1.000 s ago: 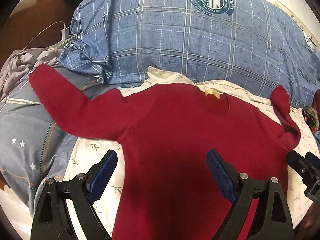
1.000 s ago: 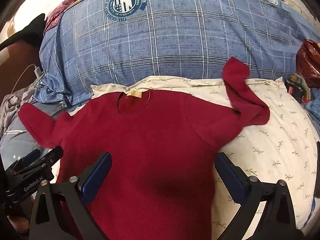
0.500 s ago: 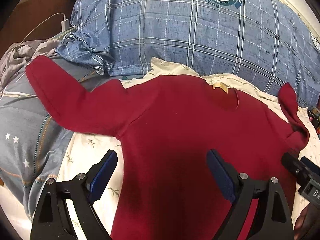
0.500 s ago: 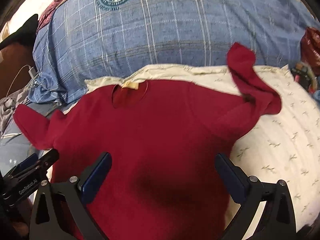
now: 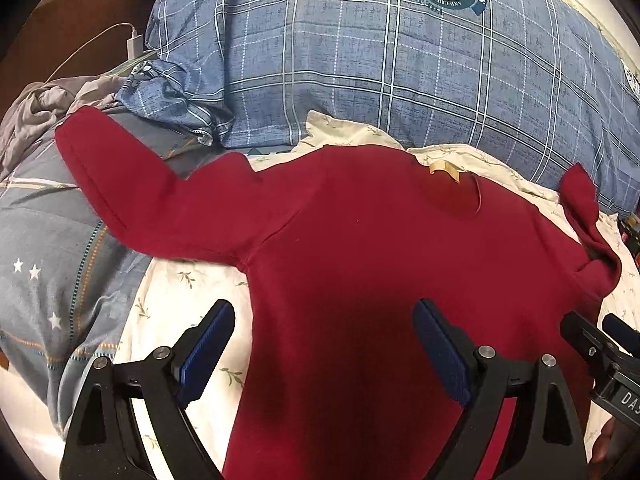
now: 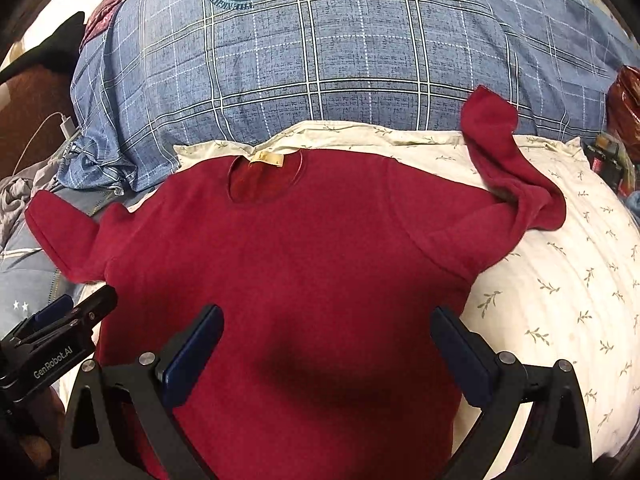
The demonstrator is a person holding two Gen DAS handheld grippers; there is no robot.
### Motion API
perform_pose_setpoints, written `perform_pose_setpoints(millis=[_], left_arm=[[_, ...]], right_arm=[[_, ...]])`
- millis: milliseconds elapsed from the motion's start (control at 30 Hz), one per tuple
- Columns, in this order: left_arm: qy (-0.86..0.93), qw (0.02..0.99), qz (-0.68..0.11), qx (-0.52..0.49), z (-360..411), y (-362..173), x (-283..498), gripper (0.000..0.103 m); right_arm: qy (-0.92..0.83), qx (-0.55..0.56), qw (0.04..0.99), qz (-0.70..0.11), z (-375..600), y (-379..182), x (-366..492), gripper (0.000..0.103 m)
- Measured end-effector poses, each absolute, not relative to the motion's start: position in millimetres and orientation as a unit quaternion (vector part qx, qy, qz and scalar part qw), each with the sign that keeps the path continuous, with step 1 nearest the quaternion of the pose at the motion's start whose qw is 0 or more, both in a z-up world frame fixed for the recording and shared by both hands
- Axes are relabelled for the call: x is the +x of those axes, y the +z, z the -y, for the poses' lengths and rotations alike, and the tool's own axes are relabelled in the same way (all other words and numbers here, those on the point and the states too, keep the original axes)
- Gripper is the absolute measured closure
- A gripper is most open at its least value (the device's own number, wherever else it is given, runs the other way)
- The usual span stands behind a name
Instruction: Fold small clothes
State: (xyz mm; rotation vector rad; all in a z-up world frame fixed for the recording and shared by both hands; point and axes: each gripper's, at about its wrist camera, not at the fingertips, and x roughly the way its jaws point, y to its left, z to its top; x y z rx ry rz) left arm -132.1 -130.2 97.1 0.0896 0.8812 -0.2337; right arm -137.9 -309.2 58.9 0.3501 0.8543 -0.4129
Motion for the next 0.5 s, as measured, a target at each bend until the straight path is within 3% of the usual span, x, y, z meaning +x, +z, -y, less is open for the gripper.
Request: perform_pose_setpoints(millis=[500], left_arm=[[-0.121, 0.895, -0.427, 0.04, 126, 102, -152, 0.012]], right_arm=[[-0.195, 0.149, 0.881, -0.405, 302, 71, -148, 0.0]])
